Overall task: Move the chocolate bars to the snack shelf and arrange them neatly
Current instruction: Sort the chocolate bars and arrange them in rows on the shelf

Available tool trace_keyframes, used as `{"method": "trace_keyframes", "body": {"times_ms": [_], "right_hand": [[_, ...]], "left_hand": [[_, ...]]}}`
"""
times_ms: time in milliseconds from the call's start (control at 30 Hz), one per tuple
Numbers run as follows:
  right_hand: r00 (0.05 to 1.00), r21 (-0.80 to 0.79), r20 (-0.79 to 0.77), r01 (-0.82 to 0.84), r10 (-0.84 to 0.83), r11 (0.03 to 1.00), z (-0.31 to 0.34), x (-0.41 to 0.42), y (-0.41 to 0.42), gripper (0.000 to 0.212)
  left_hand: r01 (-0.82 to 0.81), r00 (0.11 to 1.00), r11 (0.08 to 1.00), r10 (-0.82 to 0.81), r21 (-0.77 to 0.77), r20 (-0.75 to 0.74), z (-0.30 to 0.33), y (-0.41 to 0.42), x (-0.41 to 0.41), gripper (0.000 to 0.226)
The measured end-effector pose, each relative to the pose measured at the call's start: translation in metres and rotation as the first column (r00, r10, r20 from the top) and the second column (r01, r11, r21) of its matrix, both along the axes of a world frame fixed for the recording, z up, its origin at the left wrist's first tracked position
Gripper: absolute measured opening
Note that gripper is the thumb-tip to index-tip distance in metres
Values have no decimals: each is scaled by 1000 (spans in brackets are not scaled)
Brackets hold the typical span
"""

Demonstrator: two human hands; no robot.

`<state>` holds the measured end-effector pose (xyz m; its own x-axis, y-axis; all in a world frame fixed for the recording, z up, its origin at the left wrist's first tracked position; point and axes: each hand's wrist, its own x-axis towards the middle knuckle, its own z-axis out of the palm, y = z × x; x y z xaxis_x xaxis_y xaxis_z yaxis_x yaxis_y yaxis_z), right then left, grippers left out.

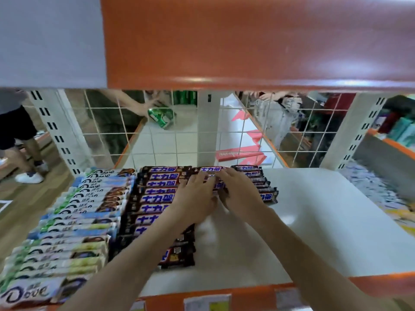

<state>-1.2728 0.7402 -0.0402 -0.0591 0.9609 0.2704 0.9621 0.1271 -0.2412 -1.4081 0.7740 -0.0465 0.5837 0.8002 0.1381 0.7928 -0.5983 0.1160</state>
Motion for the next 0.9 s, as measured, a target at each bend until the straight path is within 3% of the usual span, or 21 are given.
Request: {"method": "trace_keyframes", "body": {"times_ms": [267, 700, 900], "right_hand": [[987, 59, -160, 16, -6, 998, -15, 7, 0, 44], [995, 145, -96, 23, -9, 989, -23, 9, 2, 37], [996, 86, 26, 82, -85, 993, -29, 7, 6, 45]], "left_hand": [[4, 1000, 991, -3, 131, -3, -14, 5, 3, 45], [-49, 988, 996, 37, 81, 152, -18, 6, 0, 47], [-64, 997, 997, 62, 35, 54, -21, 6, 0, 55]]}}
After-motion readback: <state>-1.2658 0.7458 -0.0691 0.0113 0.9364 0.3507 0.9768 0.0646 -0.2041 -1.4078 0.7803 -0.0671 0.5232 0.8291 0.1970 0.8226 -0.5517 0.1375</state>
